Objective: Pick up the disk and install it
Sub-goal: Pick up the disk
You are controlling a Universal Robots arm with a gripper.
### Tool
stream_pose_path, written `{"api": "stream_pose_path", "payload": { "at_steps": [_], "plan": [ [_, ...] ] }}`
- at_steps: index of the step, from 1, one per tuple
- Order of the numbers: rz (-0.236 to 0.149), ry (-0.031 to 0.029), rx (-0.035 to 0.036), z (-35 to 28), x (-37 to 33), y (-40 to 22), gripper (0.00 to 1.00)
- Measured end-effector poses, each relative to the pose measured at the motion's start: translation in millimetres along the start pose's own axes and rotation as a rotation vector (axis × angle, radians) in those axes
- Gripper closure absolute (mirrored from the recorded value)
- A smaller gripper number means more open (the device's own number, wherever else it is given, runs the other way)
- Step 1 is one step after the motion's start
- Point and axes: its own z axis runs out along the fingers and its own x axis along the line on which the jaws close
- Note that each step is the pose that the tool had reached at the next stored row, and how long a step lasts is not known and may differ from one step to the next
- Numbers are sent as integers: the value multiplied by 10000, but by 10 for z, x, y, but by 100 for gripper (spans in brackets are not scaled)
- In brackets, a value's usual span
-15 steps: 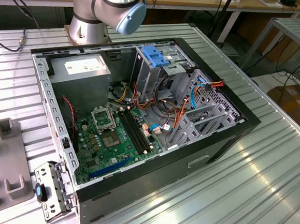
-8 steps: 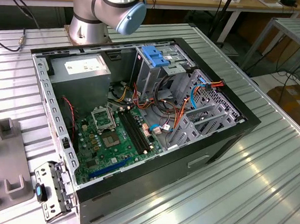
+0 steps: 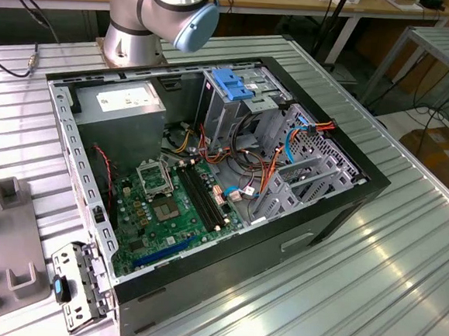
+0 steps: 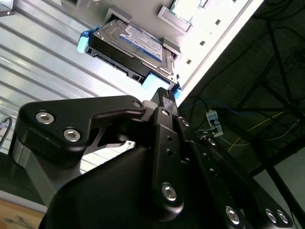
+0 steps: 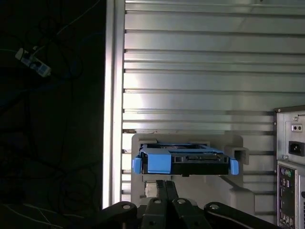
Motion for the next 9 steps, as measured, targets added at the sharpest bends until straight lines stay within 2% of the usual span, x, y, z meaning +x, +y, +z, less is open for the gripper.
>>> {"api": "stream_pose_path", "payload": {
  "at_steps": [3, 6, 9],
  "plan": [
    [-650, 11, -8, 2, -10, -1, 89],
    [-1363, 23, -17, 7, -60, -3, 89],
    [-1990, 70, -8, 10, -76, -4, 89]
  ]
}}
